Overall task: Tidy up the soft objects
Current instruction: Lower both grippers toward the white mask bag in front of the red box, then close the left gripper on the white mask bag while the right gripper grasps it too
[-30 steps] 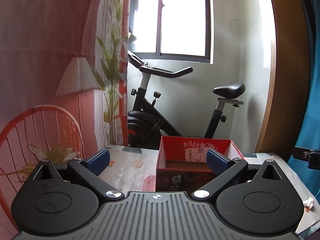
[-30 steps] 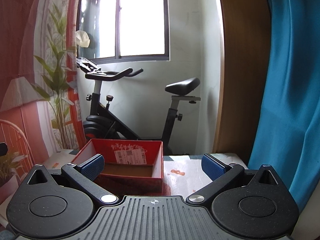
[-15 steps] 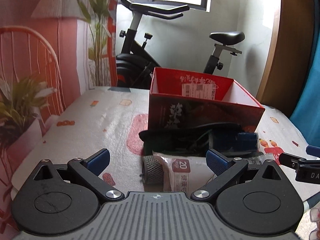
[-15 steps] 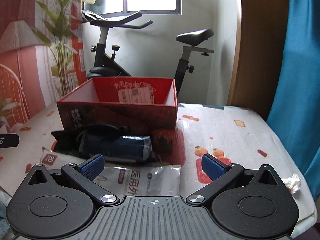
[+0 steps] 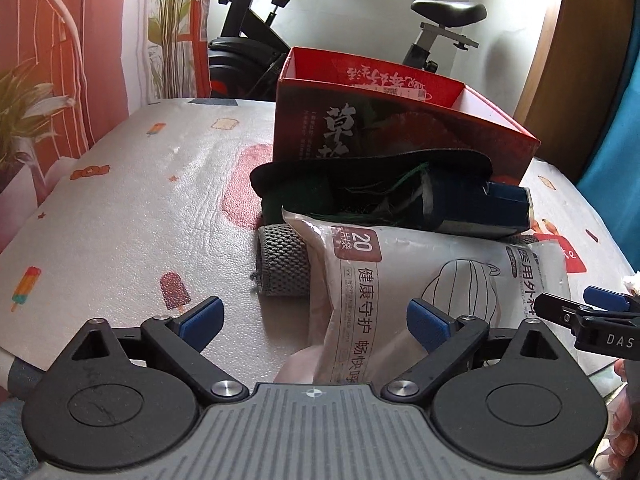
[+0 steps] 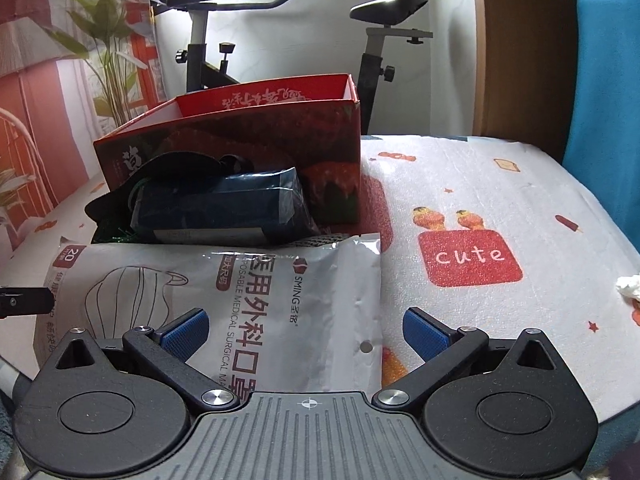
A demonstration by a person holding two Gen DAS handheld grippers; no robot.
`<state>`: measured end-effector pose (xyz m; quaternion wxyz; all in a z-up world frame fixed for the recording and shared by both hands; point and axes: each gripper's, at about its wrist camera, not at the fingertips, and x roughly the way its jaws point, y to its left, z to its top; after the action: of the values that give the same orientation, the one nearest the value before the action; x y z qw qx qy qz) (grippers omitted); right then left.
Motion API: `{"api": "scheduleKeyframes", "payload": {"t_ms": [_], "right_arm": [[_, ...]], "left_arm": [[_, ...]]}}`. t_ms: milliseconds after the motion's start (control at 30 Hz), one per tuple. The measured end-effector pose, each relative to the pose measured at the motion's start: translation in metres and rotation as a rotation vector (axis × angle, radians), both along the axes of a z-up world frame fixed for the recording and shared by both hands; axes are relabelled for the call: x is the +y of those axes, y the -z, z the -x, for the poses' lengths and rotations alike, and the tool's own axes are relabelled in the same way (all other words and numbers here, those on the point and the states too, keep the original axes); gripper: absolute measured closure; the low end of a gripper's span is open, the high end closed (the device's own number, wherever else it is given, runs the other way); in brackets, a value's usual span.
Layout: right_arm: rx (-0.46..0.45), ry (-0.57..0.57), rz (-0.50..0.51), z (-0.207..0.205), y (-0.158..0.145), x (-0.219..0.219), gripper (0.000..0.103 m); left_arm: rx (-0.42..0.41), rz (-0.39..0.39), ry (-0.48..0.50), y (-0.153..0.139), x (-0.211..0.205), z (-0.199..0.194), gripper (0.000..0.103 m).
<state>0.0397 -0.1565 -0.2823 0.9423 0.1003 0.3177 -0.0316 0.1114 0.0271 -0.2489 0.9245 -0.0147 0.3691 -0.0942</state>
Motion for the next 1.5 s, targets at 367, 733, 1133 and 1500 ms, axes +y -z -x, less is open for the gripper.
{"api": "scheduleKeyframes", "payload": {"t_ms": [367, 733, 1133, 1500], "right_arm": [[0.079, -0.019, -0.112, -0.006, 0.016, -0.009, 0.0], [0.147, -0.046, -0.13, -0.014, 0.025, -0.006, 0.0], [0.156, -0.049, -0.114, -0.015, 0.025, -0.004, 0.0], [0.094, -0.102, -0.08, -0.008, 0.016, 0.004, 0.029]], "left_arm": [[0.121, 0.048, 0.027, 0.019, 0.002, -0.009, 0.03], [0.187, 0.123, 0.045, 0.034, 0.008, -0.015, 0.03], [0.189, 0.124, 0.042, 0.033, 0.008, -0.015, 0.035], [0.19, 0.16, 0.064, 0.034, 0.007, -0.014, 0.048]]}}
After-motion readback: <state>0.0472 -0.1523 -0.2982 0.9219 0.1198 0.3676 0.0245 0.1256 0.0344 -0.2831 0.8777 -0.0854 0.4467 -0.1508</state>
